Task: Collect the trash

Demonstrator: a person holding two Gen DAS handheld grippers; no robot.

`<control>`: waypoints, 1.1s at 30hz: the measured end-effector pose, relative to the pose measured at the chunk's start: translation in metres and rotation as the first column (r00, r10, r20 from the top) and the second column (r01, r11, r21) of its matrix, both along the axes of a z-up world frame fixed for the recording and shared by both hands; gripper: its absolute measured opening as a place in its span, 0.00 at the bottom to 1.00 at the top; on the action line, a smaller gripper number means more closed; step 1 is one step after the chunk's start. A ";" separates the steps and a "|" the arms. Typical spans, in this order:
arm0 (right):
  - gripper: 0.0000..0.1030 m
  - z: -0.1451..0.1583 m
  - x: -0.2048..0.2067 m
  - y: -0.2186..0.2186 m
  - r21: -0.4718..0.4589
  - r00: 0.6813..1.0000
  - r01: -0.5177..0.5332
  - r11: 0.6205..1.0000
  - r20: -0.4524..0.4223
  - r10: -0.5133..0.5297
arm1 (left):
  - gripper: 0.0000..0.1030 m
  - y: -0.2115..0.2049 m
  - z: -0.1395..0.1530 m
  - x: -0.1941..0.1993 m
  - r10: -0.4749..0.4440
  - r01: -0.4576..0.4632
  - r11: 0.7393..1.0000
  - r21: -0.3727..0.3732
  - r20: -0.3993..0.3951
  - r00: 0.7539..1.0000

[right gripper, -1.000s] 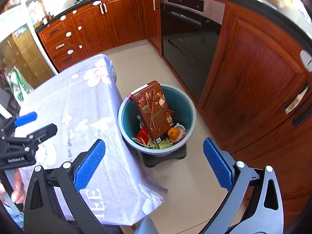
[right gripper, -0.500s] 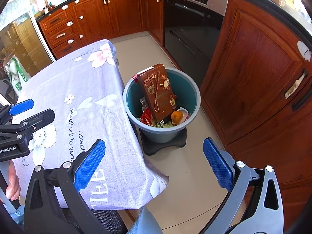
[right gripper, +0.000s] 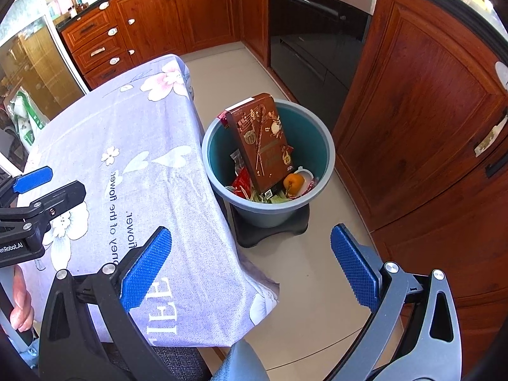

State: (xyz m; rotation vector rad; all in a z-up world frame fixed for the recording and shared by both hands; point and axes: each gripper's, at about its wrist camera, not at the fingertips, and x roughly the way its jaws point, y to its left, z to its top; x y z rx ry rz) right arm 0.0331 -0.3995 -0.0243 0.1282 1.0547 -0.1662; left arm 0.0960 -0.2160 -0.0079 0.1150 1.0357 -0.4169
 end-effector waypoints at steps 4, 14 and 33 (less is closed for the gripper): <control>0.94 -0.001 0.003 0.000 0.001 1.000 -0.001 1.000 -0.003 0.001 | 0.96 -0.001 -0.002 0.002 0.005 -0.005 1.000 0.009 0.000 1.000; 0.94 -0.004 0.008 -0.001 0.002 1.000 0.001 1.000 -0.012 -0.001 | 0.96 0.000 -0.001 0.005 0.013 -0.013 1.000 0.015 0.006 1.000; 0.94 -0.006 0.011 -0.003 -0.002 1.000 -0.002 1.000 -0.017 0.002 | 0.96 -0.010 -0.005 0.003 -0.011 0.011 0.999 0.052 0.004 1.000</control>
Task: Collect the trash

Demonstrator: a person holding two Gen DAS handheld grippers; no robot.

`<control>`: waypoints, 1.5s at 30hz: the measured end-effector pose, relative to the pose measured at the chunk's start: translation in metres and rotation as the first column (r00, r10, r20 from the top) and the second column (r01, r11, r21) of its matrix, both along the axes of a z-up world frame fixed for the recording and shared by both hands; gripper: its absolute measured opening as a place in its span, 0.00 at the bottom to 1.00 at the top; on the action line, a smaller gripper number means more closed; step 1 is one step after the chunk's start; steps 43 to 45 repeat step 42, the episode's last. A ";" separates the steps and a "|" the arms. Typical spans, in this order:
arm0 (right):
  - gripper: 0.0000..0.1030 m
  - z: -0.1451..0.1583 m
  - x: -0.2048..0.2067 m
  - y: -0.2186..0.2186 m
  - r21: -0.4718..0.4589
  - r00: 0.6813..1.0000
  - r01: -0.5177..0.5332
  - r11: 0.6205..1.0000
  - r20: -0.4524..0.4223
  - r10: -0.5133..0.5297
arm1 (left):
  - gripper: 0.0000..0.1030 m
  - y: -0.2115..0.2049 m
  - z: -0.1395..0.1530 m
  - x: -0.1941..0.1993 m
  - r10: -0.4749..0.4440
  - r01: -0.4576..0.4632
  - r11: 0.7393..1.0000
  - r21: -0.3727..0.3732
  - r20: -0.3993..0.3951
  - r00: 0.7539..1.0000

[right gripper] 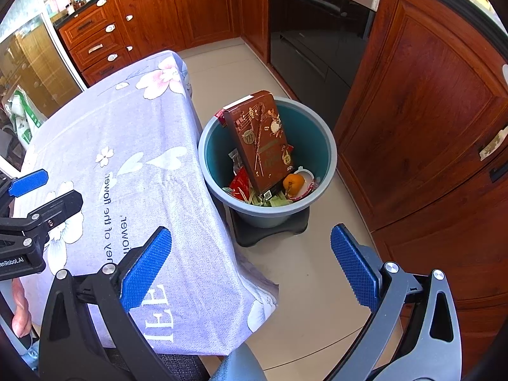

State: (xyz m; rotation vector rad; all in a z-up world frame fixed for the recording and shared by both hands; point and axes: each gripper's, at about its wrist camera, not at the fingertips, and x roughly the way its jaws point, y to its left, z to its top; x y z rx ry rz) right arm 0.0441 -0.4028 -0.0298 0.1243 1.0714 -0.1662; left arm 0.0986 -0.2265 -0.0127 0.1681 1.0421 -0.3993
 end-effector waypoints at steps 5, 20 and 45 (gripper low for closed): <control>0.94 0.000 0.001 -0.001 -0.002 1.000 0.002 1.000 -0.003 -0.002 | 0.96 -0.003 0.000 -0.001 -0.004 0.004 1.000 0.004 0.002 1.000; 0.94 0.002 0.006 -0.005 -0.015 1.000 0.011 1.000 -0.008 -0.011 | 0.96 -0.006 0.006 -0.005 -0.015 0.015 1.000 0.011 0.020 1.000; 0.94 0.005 0.008 -0.002 -0.031 1.000 0.010 0.999 -0.013 -0.011 | 0.96 -0.005 0.005 -0.009 -0.034 0.034 0.999 0.011 0.008 0.999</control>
